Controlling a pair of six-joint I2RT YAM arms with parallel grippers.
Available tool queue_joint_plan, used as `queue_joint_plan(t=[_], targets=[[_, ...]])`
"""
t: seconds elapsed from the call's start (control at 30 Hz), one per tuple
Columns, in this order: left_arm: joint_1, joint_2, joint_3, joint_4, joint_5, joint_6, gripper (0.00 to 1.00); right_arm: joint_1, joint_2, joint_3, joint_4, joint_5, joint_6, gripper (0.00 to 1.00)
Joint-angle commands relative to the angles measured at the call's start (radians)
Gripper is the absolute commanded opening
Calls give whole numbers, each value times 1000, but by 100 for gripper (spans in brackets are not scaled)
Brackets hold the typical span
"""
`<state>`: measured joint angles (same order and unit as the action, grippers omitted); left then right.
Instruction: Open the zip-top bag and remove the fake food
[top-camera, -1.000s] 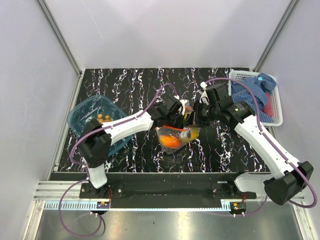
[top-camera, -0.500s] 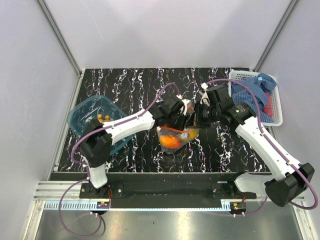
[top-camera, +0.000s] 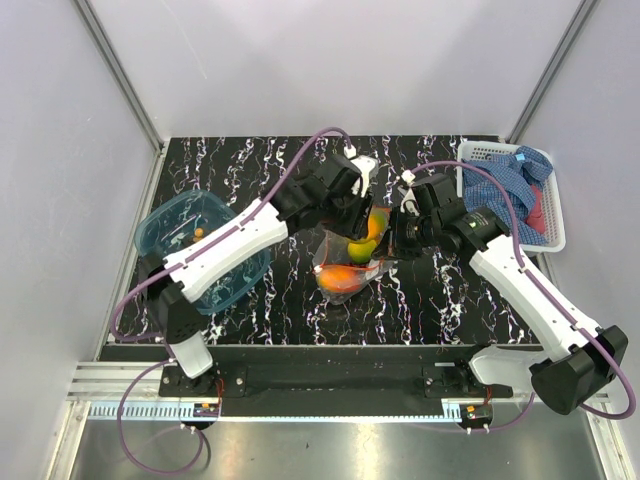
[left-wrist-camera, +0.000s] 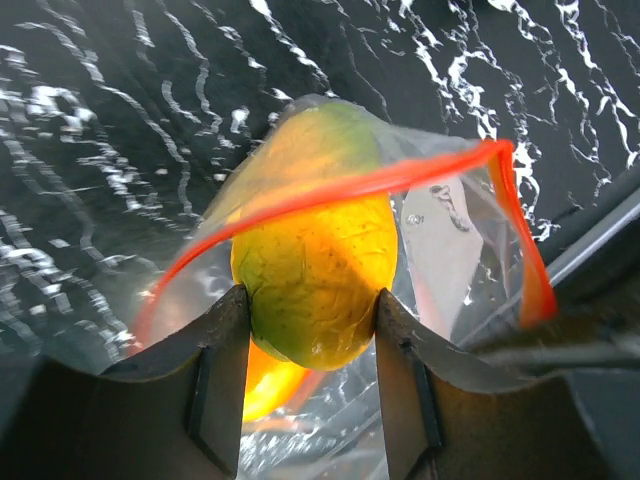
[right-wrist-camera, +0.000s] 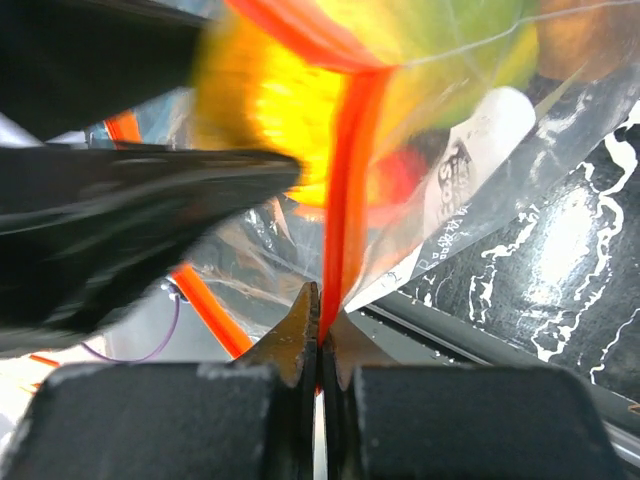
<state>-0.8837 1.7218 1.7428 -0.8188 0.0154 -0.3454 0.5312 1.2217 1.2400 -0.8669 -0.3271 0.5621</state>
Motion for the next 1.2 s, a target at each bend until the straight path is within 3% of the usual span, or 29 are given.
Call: queue_joint_plan(t=[0.0, 0.17, 0.4, 0.5, 0.6, 0.73, 0.87, 1.03, 1.17], targets=[[-6, -54, 103, -114, -91, 72, 0, 3, -24, 6, -4, 43, -34, 0], [-6, -171, 113, -128, -100, 135, 0, 3, -10, 10, -12, 83, -39, 0], [-6, -441, -47, 65, -89, 230, 0, 3, 18, 21, -6, 83, -37, 0], [-6, -542, -150, 92, -285, 197, 0, 3, 21, 21, -3, 76, -37, 0], [0, -605, -241, 63, -672, 94, 0, 3, 18, 16, 3, 68, -31, 0], [35, -608, -330, -26, -893, -41, 0, 3, 19, 16, 9, 59, -27, 0], [130, -548, -411, -144, -902, -225, 0, 3, 18, 19, 9, 51, -24, 0], [294, -469, -546, -123, -718, -358, 0, 3, 12, 16, 12, 43, -18, 0], [310, -380, -608, -111, -733, -432, 0, 3, 6, 18, 9, 43, -16, 0]])
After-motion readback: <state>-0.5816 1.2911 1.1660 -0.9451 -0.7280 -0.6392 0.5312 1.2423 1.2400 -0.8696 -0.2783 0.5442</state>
